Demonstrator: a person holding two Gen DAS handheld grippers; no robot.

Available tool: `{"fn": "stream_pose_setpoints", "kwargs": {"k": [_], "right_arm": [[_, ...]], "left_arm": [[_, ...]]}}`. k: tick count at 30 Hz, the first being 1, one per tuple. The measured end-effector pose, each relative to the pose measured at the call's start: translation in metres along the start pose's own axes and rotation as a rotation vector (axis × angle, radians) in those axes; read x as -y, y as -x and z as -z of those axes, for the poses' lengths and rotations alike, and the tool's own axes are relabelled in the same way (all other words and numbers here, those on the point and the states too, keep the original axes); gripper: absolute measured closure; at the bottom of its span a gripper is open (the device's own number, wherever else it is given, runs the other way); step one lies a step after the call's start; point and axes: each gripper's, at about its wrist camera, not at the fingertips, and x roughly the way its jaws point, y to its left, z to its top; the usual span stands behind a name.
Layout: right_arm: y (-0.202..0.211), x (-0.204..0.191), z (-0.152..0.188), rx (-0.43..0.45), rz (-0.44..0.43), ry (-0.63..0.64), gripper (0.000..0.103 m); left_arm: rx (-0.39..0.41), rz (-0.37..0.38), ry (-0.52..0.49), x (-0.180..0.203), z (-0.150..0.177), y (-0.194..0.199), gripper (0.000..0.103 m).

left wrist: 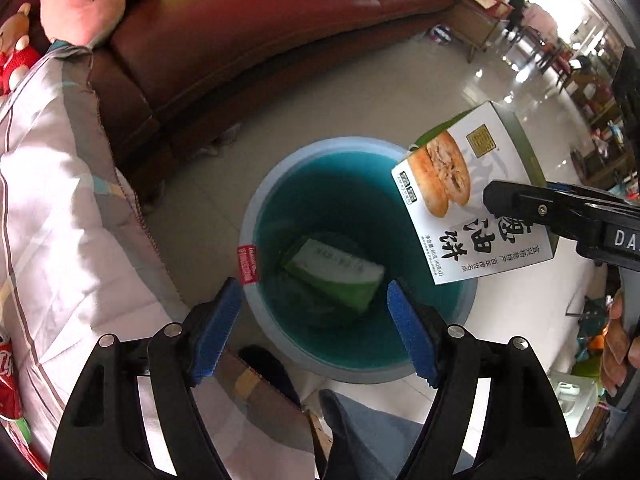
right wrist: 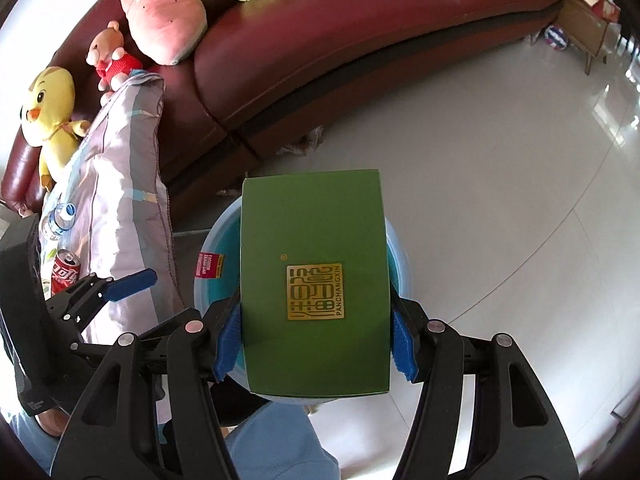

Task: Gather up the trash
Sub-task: 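Open the right tool over the bin while the left tool releases its box, then return to the table and grasp the red Coca-Cola can with the right tool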

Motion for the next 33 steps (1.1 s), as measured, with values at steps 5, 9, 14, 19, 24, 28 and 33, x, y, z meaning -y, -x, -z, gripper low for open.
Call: {"fn": "stream_pose_setpoints", "kwargs": {"k": [5, 9, 14, 19, 24, 28, 33], "right_arm": [[-0.009, 0.000, 0.002, -0.021, 0.011, 0.005, 0.044], [-0.020, -0.008, 0.005, -0.059, 0.007, 0.023, 0.037], [-0.024, -0.019, 0.005, -0.078, -0.001, 0.023, 0.027], [-0.015, -0.031, 0.006, -0.070, 0.013, 0.045, 0.024], [0.002, -0.057, 0.011, -0.046, 0.021, 0.101, 0.022], [0.013, -0.085, 0.016, -0.029, 0.016, 0.153, 0.022], [0.027, -0.129, 0.026, 0.001, 0.002, 0.223, 0.021]], "left_arm": [[0.028, -0.012, 0.013, 0.001, 0.008, 0.009, 0.018], [0.046, -0.007, 0.031, -0.006, 0.011, 0.015, 0.016], [0.075, 0.001, 0.063, -0.019, 0.017, 0.025, 0.014], [0.113, 0.007, 0.100, -0.033, 0.032, 0.042, 0.012], [0.148, -0.004, 0.130, -0.050, 0.051, 0.063, 0.011], [0.190, -0.022, 0.156, -0.064, 0.070, 0.085, 0.011], [0.247, -0.047, 0.194, -0.090, 0.098, 0.113, 0.010]]}}
